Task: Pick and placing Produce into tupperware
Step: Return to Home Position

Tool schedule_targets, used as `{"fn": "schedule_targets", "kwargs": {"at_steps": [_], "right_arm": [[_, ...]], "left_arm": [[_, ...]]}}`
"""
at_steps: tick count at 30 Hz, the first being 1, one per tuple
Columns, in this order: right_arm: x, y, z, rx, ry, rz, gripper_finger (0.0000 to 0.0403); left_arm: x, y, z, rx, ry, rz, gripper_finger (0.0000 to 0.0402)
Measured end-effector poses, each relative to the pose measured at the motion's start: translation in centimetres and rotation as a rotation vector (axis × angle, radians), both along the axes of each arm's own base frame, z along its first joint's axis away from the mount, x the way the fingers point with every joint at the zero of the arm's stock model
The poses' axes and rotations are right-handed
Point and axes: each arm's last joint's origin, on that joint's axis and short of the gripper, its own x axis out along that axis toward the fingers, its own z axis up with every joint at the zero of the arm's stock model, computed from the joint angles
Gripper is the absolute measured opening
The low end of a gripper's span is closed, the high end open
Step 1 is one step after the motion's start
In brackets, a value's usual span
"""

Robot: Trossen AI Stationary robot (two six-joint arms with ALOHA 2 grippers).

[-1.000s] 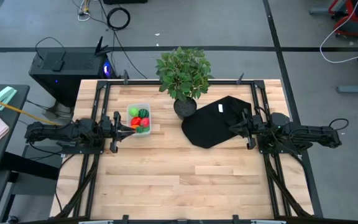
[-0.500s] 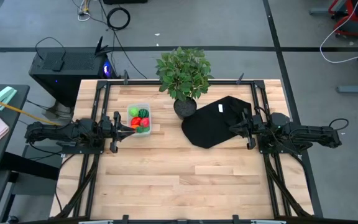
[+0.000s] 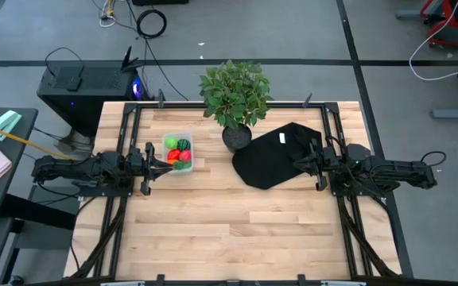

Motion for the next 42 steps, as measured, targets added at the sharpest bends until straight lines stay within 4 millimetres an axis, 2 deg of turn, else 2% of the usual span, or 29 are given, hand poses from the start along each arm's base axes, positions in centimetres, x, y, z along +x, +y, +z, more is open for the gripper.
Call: {"fn": "schedule_targets", "kwargs": {"at_steps": [12, 42], "right_arm": [[0.0, 0.0, 0.0, 0.0, 0.0, 0.0, 0.0023], [0.0, 0.0, 0.0, 0.0, 0.0, 0.0, 0.0023]], "left_arm": [[0.0, 0.0, 0.0, 0.0, 0.0, 0.0, 0.0064], [0.0, 0.0, 0.0, 0.0, 0.0, 0.0, 0.0053]]}}
